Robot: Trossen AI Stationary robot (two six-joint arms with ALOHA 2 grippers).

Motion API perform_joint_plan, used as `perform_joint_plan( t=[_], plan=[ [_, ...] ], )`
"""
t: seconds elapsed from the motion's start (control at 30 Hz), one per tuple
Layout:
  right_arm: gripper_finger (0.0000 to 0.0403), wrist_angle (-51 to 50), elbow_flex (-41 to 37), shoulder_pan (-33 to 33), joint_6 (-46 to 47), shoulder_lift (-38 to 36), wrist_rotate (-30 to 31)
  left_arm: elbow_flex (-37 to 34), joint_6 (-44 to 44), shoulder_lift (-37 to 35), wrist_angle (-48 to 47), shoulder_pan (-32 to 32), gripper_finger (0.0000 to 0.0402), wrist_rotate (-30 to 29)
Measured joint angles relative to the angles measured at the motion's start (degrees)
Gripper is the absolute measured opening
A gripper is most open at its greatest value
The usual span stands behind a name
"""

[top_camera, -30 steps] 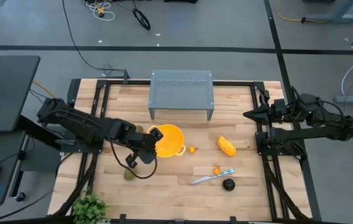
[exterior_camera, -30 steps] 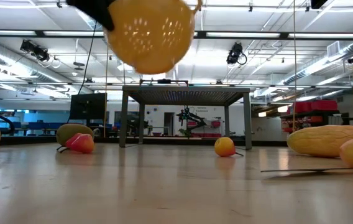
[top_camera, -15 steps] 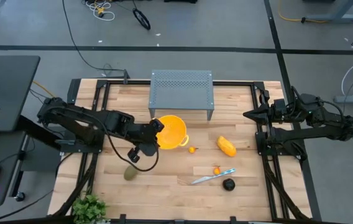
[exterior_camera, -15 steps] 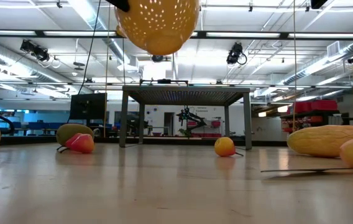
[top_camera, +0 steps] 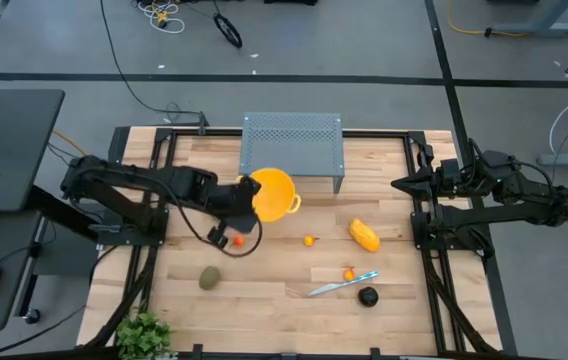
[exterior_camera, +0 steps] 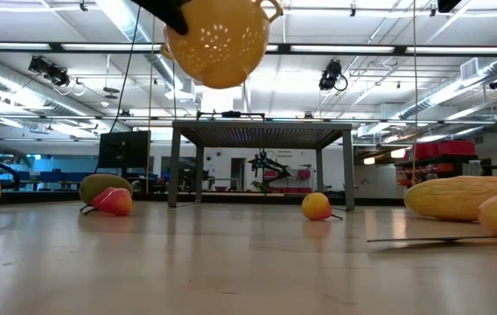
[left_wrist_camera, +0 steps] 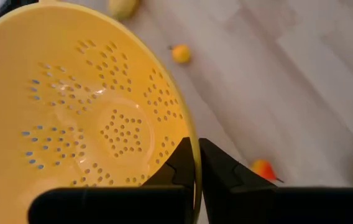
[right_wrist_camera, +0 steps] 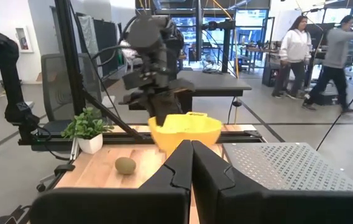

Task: Pick & Place Fruit
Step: Put the yellow strainer bowl on the shelf

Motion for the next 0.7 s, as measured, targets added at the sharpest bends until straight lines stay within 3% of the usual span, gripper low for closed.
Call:
perform_joint_plan(
  t=[0.7],
  plan=[
    [0.0008,0.0,0.0,0.0,0.0,0.0,0.0,10.9,-6.6,3.9,1.5,16.6,0.0011,-2.9]
  ],
)
